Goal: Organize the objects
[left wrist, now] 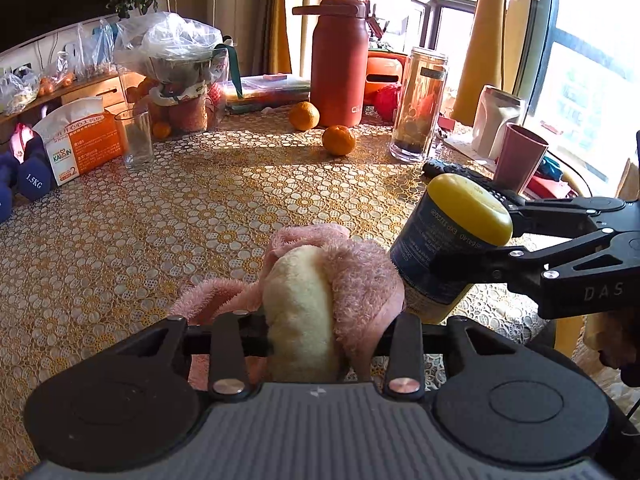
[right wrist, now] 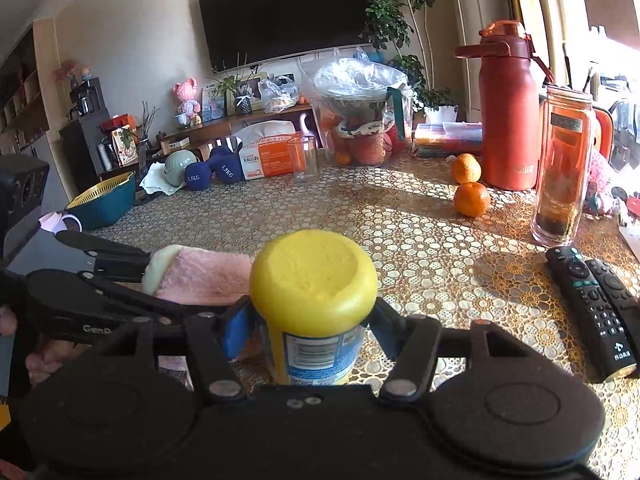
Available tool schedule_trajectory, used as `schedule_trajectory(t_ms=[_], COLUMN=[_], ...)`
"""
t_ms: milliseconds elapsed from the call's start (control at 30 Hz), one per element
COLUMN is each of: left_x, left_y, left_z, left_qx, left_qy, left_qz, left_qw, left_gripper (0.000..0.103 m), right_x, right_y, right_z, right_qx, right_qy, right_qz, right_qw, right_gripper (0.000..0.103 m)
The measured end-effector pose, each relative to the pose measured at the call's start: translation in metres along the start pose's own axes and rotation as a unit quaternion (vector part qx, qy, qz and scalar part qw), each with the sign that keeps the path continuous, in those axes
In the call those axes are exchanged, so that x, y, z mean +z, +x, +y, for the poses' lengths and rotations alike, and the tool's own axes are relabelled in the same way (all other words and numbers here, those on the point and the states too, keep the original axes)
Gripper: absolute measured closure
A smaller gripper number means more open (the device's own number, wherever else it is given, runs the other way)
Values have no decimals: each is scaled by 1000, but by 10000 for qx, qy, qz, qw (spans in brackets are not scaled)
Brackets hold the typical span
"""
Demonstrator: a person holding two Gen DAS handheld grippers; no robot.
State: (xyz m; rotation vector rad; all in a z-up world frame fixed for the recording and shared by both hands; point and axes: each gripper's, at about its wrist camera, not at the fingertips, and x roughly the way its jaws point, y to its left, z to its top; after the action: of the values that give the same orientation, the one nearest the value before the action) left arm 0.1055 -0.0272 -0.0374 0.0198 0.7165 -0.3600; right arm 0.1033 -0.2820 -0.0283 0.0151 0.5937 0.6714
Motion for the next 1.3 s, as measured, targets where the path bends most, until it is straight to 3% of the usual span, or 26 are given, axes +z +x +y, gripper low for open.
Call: schedule_trajectory(t_ms=[200,400,533,667,833,1100,1300], left_x=[26,47,44,37,26,46,46], left_y=[-23,-22,-4,14,30,-8,6], left_z=[5,-9,-17,-3,10,13,-5], left_qx=[-743,-1326,-1344,-1333,-1019,-1649,-1772], left_qy=[-661,-709,-656,-992,-1094,-1285,-1157], left_qz=[-344,-378,-162,88,378,-62,75], left_qw=[9945,9879,9886,9861,9880,9779,9773], left_gripper=[66,66,66,66,66,66,66], right_x=[-1,-8,-9,-10,-12,-12,-13], right_y=[-3,-11,-13,-14,-16,-17,-17], right_z=[-14,-15,-12,-16,-16,-14,-11], right_qx=[106,236,265,313,337,352,311], right_qy=[325,106,-78,-16,-107,-241,-299], right_qz=[-20,-60,-68,-80,-95,-99,-112], right_qw=[9994,9996,9996,9995,9993,9990,9990], right_gripper=[42,42,42,42,42,42,42])
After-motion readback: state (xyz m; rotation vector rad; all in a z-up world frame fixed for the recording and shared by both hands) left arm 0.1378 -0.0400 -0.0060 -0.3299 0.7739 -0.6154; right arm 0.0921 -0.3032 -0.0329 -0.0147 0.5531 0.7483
